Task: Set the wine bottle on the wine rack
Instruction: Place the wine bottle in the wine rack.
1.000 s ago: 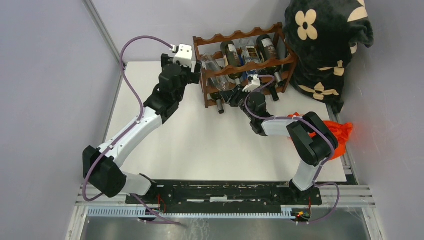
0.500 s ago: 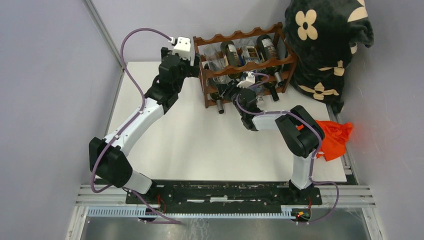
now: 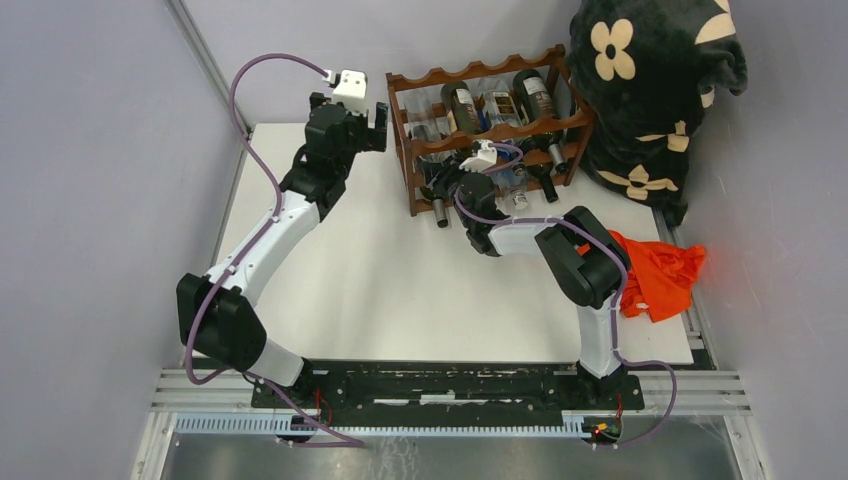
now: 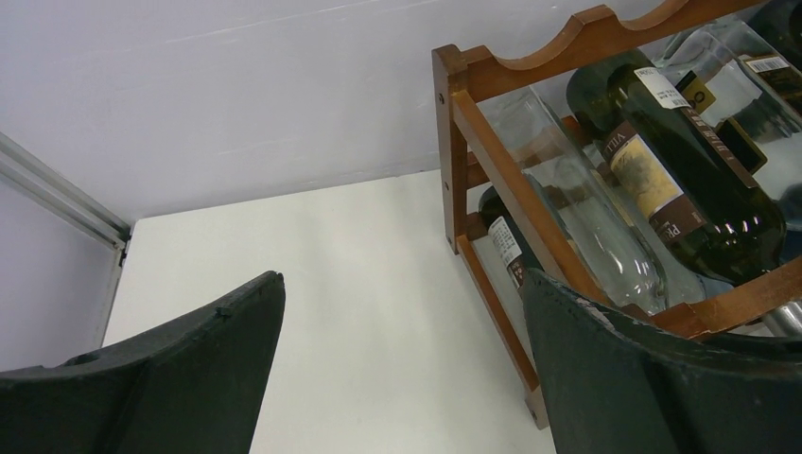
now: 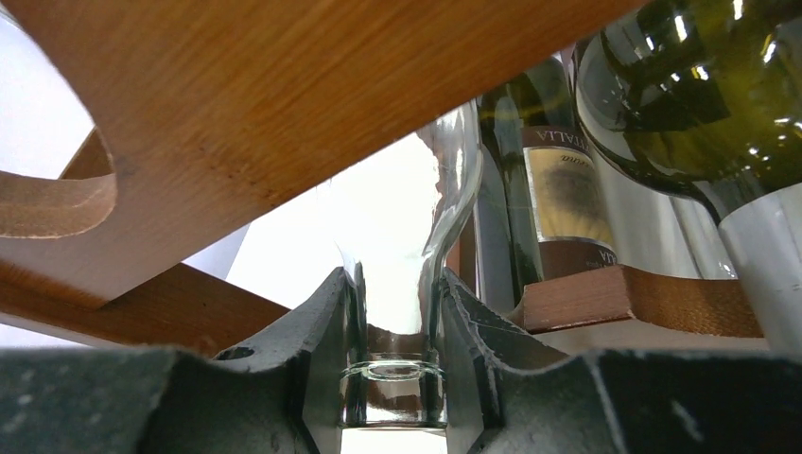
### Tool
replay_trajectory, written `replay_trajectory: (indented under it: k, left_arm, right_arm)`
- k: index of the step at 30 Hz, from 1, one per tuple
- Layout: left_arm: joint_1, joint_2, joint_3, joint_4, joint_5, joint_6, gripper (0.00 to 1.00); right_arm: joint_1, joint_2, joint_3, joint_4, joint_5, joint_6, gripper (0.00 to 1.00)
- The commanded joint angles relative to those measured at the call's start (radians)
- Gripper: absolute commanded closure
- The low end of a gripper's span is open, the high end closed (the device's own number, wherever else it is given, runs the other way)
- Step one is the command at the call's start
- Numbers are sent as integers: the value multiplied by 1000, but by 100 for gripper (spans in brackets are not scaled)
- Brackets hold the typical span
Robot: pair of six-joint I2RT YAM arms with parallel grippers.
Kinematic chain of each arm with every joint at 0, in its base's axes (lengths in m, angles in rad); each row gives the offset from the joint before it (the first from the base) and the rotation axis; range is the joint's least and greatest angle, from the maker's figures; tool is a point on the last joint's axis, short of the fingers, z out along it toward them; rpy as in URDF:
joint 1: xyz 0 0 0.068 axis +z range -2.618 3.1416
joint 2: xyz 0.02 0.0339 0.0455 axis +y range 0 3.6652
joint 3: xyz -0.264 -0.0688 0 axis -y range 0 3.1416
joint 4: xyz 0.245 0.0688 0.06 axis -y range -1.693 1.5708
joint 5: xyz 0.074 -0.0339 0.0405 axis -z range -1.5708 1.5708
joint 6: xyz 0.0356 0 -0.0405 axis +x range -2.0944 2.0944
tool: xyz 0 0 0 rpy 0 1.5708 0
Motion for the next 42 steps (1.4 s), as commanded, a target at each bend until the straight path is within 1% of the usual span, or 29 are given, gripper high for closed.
replay_trajectory:
  k: [1,6,8,12,14,15,19,22,29,31,33,42]
  left_arm:
    - [8,-8,26,17,26,-47,0]
    - [10,-23,14,12,31,-56,0]
    - [9,-28,13,8,36,-58,0]
    - [10,-34,12,1,43,-62,0]
    - [9,-37,10,-3,44,-63,0]
    - [10,-37,10,-3,45,-63,0]
    - [9,-39,11,-2,49,-65,0]
    - [9,-42,10,-5,53,-68,0]
    - [9,-56,5,-7,70,-74,0]
    - [8,-62,5,-6,78,-100,0]
    - [9,-69,4,-25,90,-109,0]
    - [9,-110,-10,-52,142,-151,0]
  right_arm:
    - [5,-4,48,27,29,31,71]
    - [6,2,40,-3,36,56,60]
    - [4,8,40,-6,37,64,58]
    - [3,15,44,-11,47,72,47]
    - [2,16,46,-10,45,70,46]
    - [2,16,46,-10,43,69,44]
    - [1,8,33,-4,30,62,40]
    - [2,-9,9,3,14,50,36]
    - [1,-79,-84,35,-35,-28,22]
    - [1,-101,-113,31,-39,-43,15]
    - [0,-120,-137,22,-42,-54,11]
    - [0,-172,-208,23,-89,-101,9]
